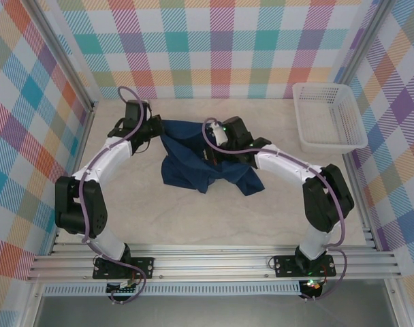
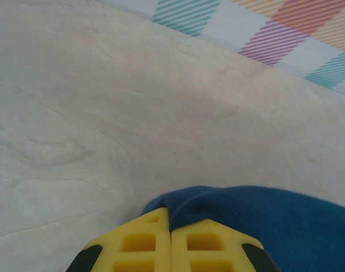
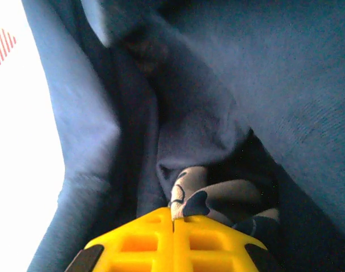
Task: Fold the inside-out t-shirt
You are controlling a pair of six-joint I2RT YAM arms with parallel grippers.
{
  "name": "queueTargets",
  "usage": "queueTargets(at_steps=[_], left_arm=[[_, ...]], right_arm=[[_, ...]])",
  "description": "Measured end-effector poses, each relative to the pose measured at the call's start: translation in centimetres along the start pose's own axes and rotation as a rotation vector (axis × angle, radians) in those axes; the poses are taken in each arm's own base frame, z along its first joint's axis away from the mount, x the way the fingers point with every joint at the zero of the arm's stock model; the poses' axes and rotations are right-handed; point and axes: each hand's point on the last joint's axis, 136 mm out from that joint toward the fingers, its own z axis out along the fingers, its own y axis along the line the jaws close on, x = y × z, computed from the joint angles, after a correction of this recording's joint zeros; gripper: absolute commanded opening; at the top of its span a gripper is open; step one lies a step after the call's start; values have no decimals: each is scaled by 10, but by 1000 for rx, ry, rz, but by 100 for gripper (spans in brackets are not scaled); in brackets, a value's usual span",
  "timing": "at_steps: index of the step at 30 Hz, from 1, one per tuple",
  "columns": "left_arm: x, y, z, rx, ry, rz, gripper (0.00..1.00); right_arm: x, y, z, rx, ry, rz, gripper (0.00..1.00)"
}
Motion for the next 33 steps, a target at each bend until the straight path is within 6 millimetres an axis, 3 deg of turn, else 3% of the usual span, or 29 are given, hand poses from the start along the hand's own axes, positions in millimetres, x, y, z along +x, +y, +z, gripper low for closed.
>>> queueTargets(at_steps=[4, 8, 12, 18, 24, 27, 29, 33], left_arm=[[25, -5, 9, 82, 52, -61, 0], [45, -4, 14, 113, 93, -107, 0], [56, -3, 18, 124, 115, -123, 0], [90, 0, 32, 129, 179, -140, 0], [180, -9, 44, 135, 350, -102, 0], [218, -3, 44, 111, 422, -96, 0], [215, -2, 44, 114, 399, -103, 1], [212, 0, 40, 108, 376, -105, 27]], right_arm=[[-54, 1, -22, -17, -160, 4, 0], [-106, 12, -64, -85, -332, -3, 0], [-137, 23, -105, -161, -451, -10, 0], [-156, 24, -140, -238, -532, -12, 0], [-174, 4, -166, -289, -598, 33, 0], [-180, -1, -176, -295, -622, 28, 0], [-181, 0, -180, -300, -629, 16, 0], [-176, 14, -189, -334, -617, -54, 0]])
